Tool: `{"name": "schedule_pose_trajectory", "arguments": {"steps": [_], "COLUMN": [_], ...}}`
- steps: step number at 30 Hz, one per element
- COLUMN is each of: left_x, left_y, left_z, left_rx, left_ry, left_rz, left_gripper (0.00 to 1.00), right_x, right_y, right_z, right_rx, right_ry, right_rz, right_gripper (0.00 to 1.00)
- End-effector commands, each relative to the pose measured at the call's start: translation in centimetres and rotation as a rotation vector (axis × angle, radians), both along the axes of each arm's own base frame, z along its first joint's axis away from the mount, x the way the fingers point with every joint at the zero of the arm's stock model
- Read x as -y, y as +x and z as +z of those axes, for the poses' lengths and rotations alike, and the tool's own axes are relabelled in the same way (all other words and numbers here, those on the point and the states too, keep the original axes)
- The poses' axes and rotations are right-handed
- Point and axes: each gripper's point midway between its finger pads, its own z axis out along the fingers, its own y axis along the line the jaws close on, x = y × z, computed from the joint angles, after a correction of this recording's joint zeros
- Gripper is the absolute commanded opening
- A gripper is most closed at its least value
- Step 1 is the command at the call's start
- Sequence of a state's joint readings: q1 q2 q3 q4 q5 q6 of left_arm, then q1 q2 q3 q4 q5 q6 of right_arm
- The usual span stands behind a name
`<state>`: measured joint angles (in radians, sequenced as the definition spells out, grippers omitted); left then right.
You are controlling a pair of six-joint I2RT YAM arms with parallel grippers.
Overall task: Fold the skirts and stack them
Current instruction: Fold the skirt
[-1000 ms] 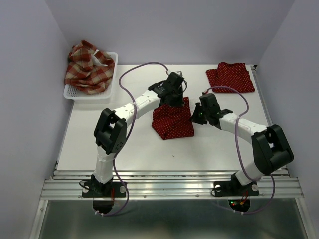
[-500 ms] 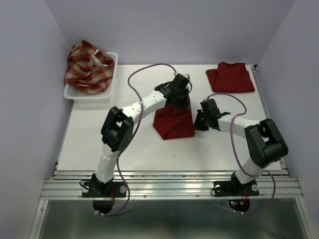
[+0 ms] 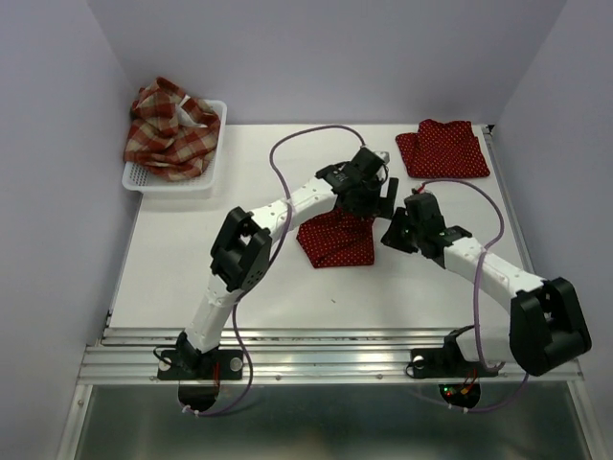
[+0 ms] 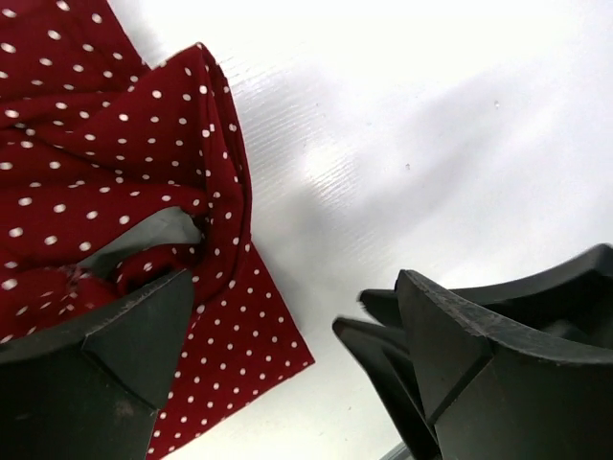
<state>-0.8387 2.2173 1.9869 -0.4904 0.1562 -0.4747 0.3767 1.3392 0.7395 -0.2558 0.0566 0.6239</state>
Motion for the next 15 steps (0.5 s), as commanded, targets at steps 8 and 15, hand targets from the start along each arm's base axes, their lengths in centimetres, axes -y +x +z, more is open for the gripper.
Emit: {"name": "schedule_pose_trajectory", "arguments": {"steps": [8,15], "left_x": [-12.7,-24.8], "left_y": [1.5,0.5], "left_z": [15.3,9.1], "left_rx": [0.321,0.234], "left_ry": [-0.124,-0.076], "left_rz": [0.296,0.569], "left_gripper": [0.99,0.99], "right_x": [-4.2,-9.2], "right_y": [2.8,7.8], "right_z": [10.7,11.8], "right_rx": [0.305,0.341], "right_ry": [0.037,-0.054], "right_rz": [0.371,0.559], "right_gripper": [1.00,1.00]}}
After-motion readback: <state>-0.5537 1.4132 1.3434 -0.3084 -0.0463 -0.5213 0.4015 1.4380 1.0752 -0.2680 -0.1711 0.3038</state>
